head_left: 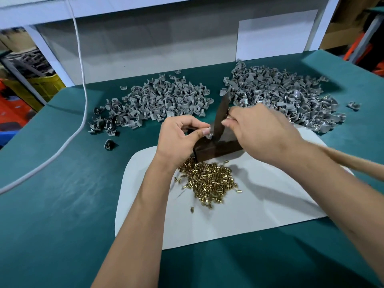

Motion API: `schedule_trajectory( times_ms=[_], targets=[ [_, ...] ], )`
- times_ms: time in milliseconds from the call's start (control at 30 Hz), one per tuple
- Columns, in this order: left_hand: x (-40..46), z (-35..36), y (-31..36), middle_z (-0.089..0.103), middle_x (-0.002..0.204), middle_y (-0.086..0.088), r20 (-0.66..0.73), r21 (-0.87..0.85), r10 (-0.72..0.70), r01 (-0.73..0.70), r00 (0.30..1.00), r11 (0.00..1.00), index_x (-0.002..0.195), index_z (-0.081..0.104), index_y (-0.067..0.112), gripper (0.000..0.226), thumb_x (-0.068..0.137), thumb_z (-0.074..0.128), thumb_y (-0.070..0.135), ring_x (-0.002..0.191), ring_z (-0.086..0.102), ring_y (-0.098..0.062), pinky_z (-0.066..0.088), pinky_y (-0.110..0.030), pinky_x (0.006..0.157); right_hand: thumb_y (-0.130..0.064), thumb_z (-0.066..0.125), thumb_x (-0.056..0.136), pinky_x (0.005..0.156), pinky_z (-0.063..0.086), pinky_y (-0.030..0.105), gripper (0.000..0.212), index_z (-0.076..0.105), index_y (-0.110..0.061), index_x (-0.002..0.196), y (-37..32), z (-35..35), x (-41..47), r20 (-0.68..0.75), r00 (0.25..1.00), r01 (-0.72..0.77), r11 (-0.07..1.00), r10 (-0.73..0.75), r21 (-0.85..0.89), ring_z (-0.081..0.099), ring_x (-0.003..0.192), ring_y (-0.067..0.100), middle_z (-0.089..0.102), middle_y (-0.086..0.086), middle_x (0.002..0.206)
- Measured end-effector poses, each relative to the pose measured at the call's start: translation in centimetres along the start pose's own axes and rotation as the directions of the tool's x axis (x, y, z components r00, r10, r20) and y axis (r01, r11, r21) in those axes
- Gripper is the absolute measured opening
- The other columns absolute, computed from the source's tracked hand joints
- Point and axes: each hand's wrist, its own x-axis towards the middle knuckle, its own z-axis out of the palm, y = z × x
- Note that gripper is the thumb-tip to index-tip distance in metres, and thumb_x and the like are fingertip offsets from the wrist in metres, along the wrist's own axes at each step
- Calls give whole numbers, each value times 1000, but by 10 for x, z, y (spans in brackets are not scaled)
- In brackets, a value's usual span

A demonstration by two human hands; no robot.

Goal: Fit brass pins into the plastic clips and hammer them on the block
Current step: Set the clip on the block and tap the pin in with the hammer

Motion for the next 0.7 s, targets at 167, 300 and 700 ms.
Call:
schedule_trajectory(
  times_ms=[167,300,700],
  targets=[
    [1,-1,1,78,80,-3,-3,0,-2,2,1000,1000,80,78,20,22,81,81,-2,77,72,-16,60,-32,79,-44,38,107,62,38,38,23,52,-26,100,-3,1,-3,-39,999,21,999,-19,37,54,71,35,56,3,76],
    [1,-1,0,77,80,-3,-3,-9,-1,1,1000,1000,81,78,19,21,81,81,-2,77,72,-16,60,-34,79,-44,38,106,63,39,39,24,53,-27,101,-4,-1,-2,-84,996,30,999,-28,20,47,68,33,49,1,72],
    [1,-2,-4,79,85,-9,-12,-16,-28,27,1000,999,83,80,17,15,81,83,2,86,74,-35,60,-55,87,-45,36,106,62,40,40,24,47,-27,96,-1,3,-4,-27,999,38,999,-38,4,62,79,39,51,1,71]
  ],
)
